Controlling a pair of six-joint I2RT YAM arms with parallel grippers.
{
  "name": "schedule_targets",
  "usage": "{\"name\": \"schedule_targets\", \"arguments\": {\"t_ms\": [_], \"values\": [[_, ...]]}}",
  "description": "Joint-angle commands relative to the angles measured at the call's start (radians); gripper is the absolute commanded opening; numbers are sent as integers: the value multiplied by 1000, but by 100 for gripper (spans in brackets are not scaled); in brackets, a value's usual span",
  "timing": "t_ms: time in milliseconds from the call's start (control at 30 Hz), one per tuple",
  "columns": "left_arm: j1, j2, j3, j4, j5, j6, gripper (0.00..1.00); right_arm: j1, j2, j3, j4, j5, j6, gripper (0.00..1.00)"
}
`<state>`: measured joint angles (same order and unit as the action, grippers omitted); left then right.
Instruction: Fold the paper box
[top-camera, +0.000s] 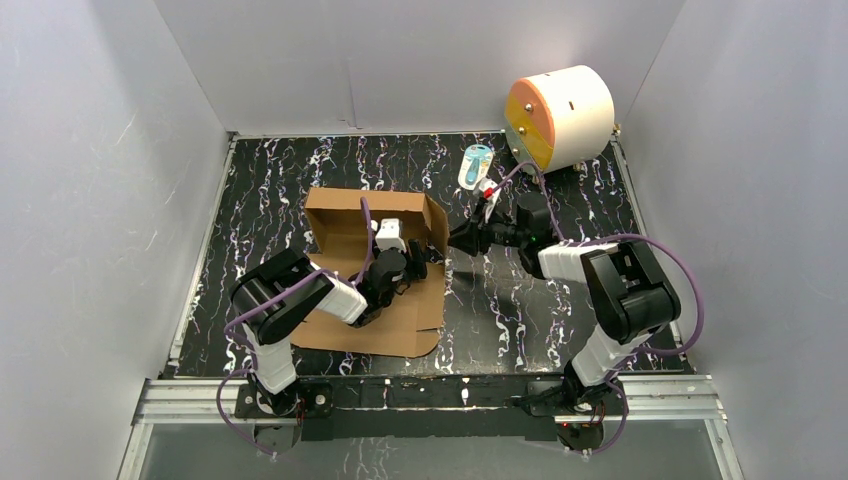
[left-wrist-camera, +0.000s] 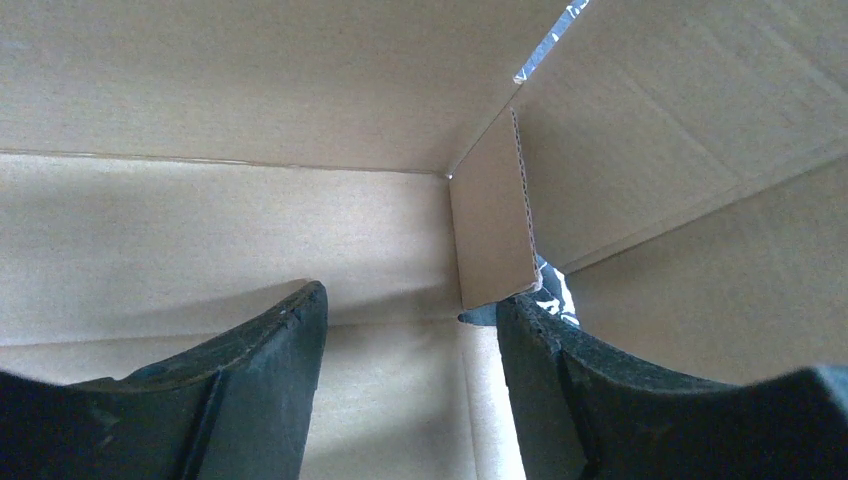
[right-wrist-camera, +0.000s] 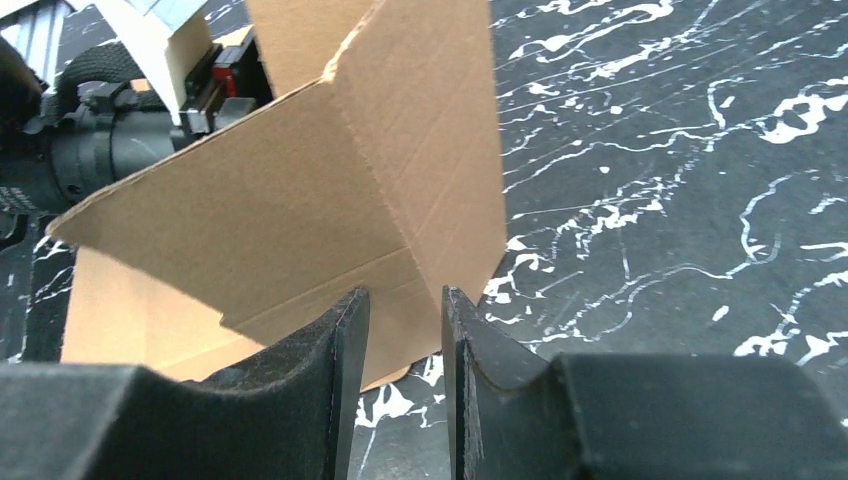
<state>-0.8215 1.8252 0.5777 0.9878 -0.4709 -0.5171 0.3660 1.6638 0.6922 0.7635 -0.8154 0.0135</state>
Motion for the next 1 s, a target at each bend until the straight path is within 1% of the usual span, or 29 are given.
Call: {"name": "schedule_targets", "arguments": {"t_ms": [0, 333, 500, 700, 833, 967], "values": [[4, -24, -10, -18, 30, -20, 61, 22, 13, 45, 69, -57, 14, 42], [5, -101, -40, -18, 49, -4, 64, 60, 63, 53, 140, -9, 41, 42], [5, -171, -80, -38, 43, -6, 65, 69, 82, 61, 149, -10, 42, 42], [5, -284, -127, -101, 49, -26, 67, 80, 88, 59, 148, -6, 37, 43], [4, -388, -150, -191, 51, -52, 68, 85, 95, 64, 149, -6, 36, 43], [6, -535, -115, -420, 56, -63, 70, 85, 97, 72, 148, -8, 34, 43]]}}
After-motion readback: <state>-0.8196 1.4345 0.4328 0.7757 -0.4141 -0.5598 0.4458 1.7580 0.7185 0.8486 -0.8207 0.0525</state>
